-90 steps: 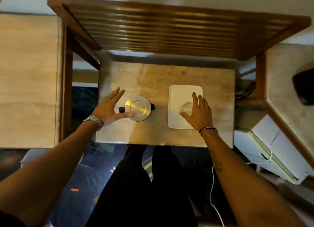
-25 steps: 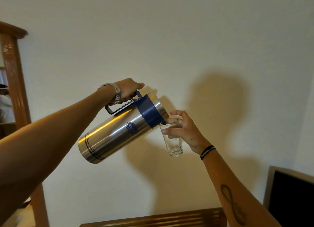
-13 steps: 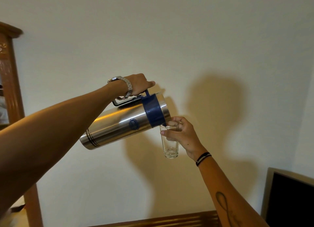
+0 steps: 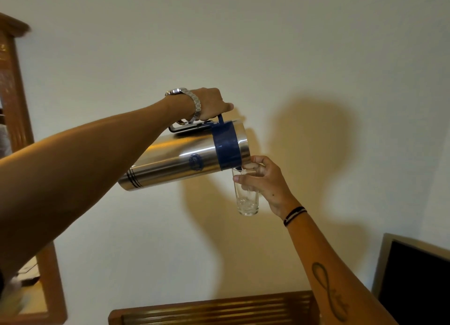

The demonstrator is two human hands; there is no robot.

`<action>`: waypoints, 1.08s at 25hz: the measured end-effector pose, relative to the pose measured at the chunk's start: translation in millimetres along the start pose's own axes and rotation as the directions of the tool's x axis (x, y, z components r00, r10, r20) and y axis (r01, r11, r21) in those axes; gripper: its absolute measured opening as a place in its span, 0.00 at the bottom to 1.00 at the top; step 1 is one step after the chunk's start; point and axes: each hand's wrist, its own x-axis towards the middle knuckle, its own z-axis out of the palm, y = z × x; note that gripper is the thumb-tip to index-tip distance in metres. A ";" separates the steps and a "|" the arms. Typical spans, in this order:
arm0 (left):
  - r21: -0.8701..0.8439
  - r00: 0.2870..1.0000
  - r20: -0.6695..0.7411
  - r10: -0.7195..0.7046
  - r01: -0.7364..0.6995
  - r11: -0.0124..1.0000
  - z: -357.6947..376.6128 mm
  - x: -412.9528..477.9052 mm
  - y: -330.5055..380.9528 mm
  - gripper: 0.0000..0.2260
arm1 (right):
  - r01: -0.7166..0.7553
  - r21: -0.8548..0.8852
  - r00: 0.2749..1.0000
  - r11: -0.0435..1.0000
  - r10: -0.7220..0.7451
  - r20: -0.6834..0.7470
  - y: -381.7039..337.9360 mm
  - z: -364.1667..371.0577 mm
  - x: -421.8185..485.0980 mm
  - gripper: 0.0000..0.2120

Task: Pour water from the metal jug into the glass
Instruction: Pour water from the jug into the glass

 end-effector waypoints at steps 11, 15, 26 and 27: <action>0.059 1.000 -0.005 -0.025 0.026 0.998 0.7 -2.4 -2.1 0.26 | -0.034 0.054 0.999 0.998 0.034 0.009 0.9 12.2 -3.7 0.30; 0.071 0.999 0.025 -0.027 0.025 0.997 3.1 -4.5 -4.2 0.25 | -0.035 0.052 0.999 0.998 0.033 0.033 3.7 15.2 -4.2 0.31; 0.062 0.999 0.031 -0.015 0.013 0.998 10.9 2.3 -7.0 0.23 | -0.044 0.077 0.999 0.996 0.042 0.032 12.4 15.5 -2.1 0.31; 0.074 0.999 0.031 -0.015 0.013 0.997 11.7 2.7 -5.8 0.23 | -0.043 0.081 0.999 0.996 0.040 0.034 12.7 15.6 -2.5 0.31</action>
